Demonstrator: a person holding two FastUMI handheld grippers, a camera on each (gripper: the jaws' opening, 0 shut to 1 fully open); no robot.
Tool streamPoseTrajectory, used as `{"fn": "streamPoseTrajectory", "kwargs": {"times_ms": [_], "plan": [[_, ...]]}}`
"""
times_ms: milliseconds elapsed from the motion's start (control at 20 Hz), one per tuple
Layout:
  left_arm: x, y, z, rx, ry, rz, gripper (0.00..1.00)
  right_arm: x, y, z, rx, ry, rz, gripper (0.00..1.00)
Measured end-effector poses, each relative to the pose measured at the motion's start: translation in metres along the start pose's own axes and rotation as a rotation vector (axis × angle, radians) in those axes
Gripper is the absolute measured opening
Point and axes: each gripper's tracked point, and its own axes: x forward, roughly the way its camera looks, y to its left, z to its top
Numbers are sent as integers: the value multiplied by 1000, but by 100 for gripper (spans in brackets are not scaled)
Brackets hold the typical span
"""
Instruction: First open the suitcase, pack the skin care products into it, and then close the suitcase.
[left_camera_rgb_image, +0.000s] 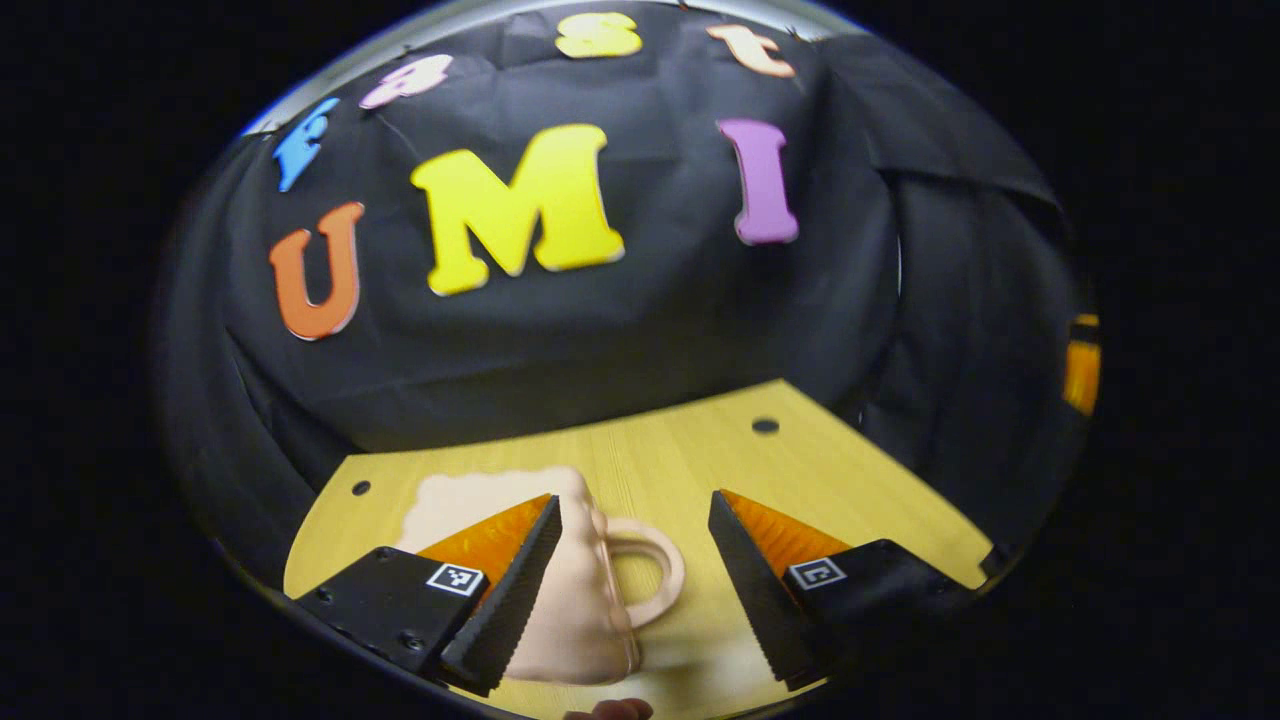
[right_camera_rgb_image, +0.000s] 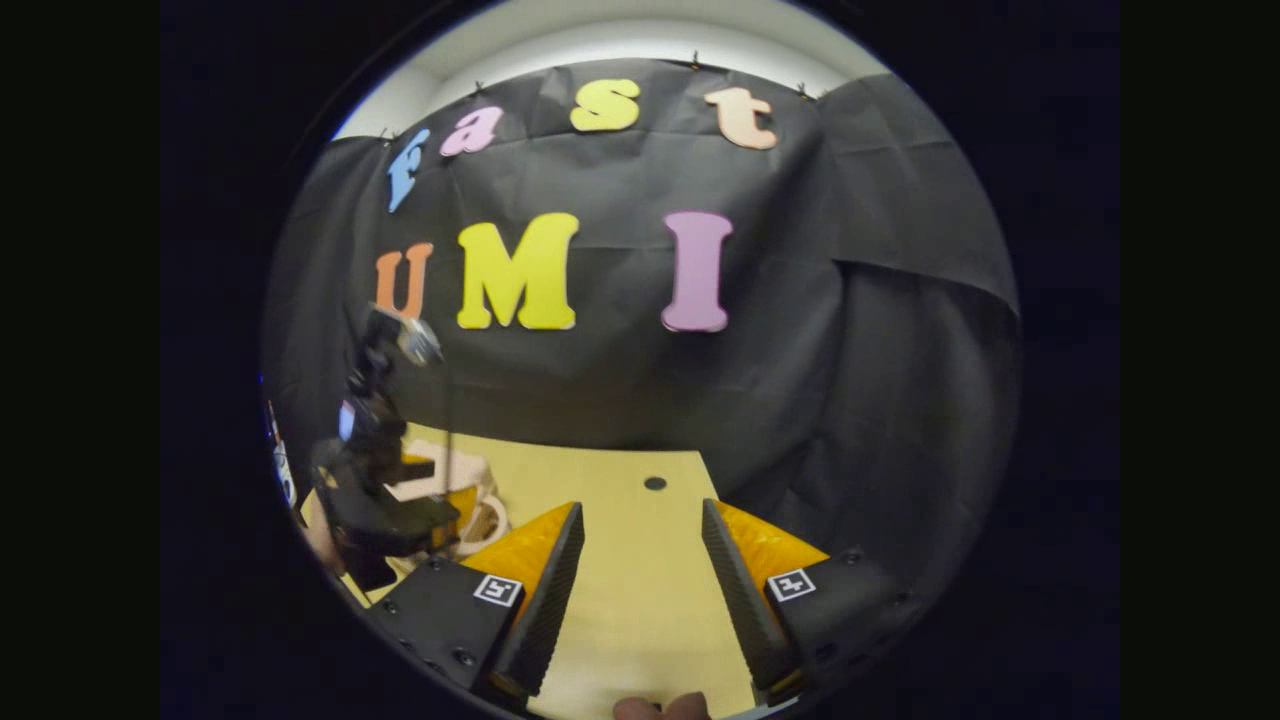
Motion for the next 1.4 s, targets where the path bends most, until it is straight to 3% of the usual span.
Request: {"fn": "streamPoseTrajectory", "kwargs": {"times_ms": [100, 300, 400, 550, 650, 950, 1400], "plan": [[-20, 28, 44, -27, -82, 43, 99, 8, 32, 29, -17, -65, 52, 71], [-65, 84, 106, -88, -257, 141, 99, 14, 79, 78, -21, -200, 101, 71], [-82, 102, 120, -122, -300, 164, 99, 13, 99, 93, -4, -250, 113, 69], [-95, 102, 128, -190, -372, 121, 97, 12, 130, 95, 13, -266, 136, 71], [-113, 125, 133, -173, -415, 189, 97, 13, 143, 93, 7, -269, 137, 71], [-126, 134, 129, -133, -414, 215, 98, 6, 160, 93, 10, -289, 114, 71], [-129, 144, 118, -171, -372, 216, 98, 7, 171, 93, 29, -283, 110, 72]]}}
